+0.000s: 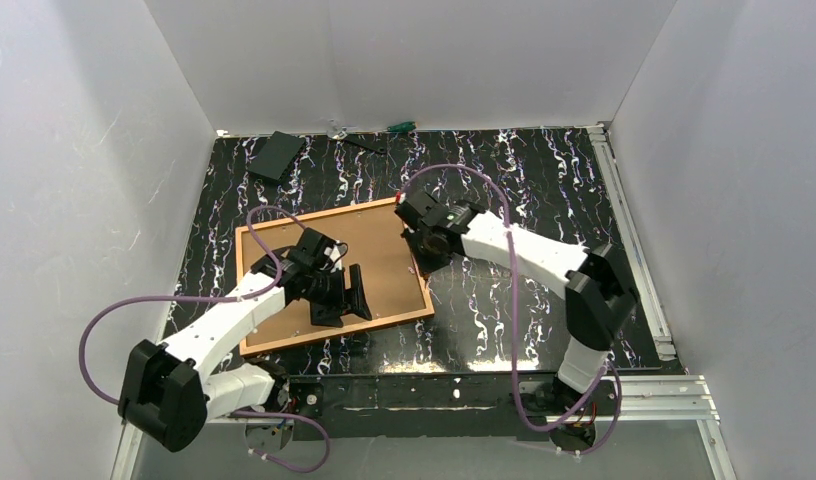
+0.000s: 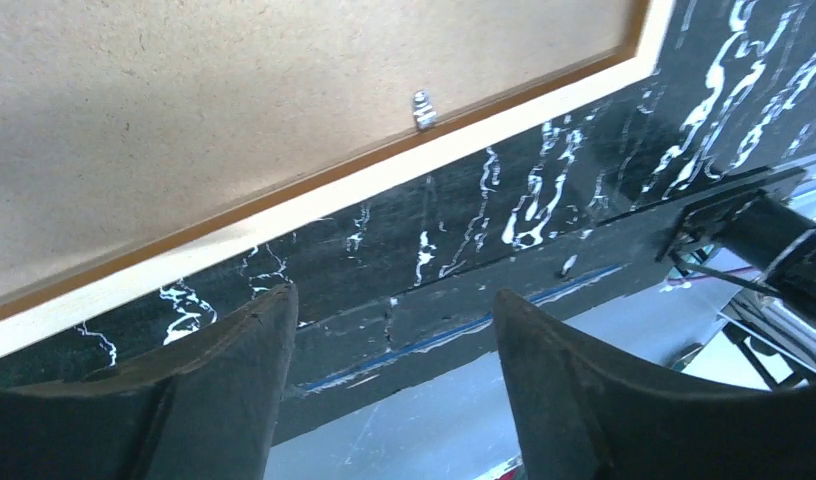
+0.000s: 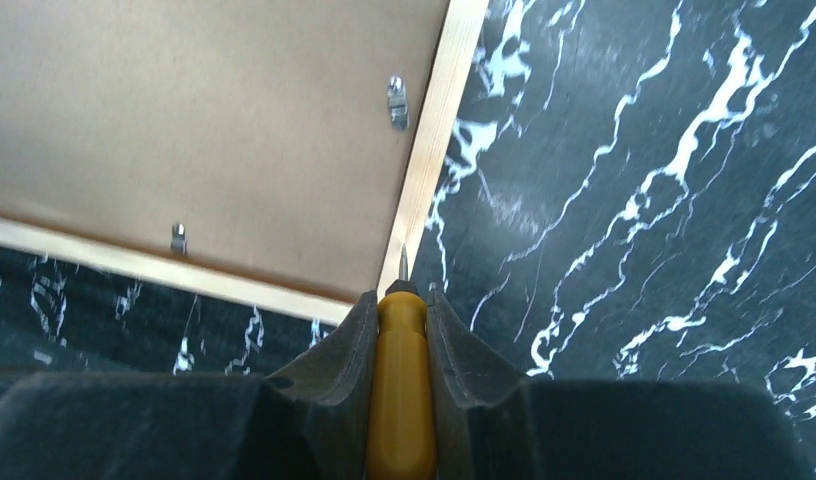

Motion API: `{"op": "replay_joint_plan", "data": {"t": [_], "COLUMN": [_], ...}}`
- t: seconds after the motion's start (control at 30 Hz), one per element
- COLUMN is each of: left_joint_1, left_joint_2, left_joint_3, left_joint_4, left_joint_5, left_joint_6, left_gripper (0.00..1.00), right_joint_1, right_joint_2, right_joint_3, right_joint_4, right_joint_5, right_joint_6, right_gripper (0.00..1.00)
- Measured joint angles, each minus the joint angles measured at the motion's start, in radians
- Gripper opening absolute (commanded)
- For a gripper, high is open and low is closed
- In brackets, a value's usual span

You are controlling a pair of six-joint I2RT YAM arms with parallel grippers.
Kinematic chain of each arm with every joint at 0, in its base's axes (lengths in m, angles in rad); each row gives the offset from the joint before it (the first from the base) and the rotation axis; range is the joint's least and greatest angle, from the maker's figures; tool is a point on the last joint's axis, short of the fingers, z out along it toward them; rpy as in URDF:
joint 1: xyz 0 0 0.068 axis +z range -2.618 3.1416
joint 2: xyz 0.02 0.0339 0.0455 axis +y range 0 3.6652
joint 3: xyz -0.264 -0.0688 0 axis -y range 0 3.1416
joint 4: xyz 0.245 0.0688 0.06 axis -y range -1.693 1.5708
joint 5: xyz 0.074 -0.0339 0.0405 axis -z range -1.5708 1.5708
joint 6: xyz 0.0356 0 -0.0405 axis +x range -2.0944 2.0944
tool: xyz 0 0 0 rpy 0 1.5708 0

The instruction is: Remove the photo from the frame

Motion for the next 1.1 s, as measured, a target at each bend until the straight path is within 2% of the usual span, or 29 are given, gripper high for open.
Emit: {"op": "replay_joint_plan", "data": {"t": [0.13, 0.27, 0.43, 0.57, 0.67, 0.73, 0.93, 1.1], "left_joint_1": [0.002, 0.013, 0.072, 0.156, 0.198, 0.204, 0.205, 0.204], "left_joint_2": [-0.017, -0.011, -0.019, -0.033, -0.032, -0.029, -0.045, -0.144], "left_joint_3": [0.067, 0.071, 0.071, 0.071, 0.071, 0.071, -0.021, -0.114], "left_joint_4": [-0.063, -0.104, -0.135, -0.157, -0.171, -0.183, -0.179, -0.167], "left_joint_5": [-0.018, -0.042, -0.059, -0.047, -0.031, -0.015, 0.021, -0.04], "left_joint_6": [0.076, 0.101, 0.084, 0.042, -0.007, -0.065, -0.357, -0.586], "left_gripper": [0.72, 0.72, 0.84, 0.87, 0.94, 0.98, 0.98, 0.98], "right_joint_1": [0.006, 0.049, 0.125, 0.121, 0.111, 0.108, 0.103, 0.103], "right_joint_2": [-0.124, -0.15, -0.149, -0.149, -0.149, -0.149, -0.198, -0.264], "right_joint_3": [-0.129, -0.156, -0.156, -0.163, -0.167, -0.167, -0.215, -0.285], "right_joint_4": [0.05, 0.097, 0.142, 0.167, 0.155, 0.148, 0.156, 0.168], "right_joint_5": [-0.074, -0.107, -0.116, -0.087, -0.044, -0.015, 0.009, -0.002], "right_joint_6": [-0.001, -0.004, 0.008, 0.013, -0.005, -0.016, -0.031, -0.014], "right_gripper": [0.01, 0.01, 0.01, 0.01, 0.01, 0.01, 0.01, 0.01]}}
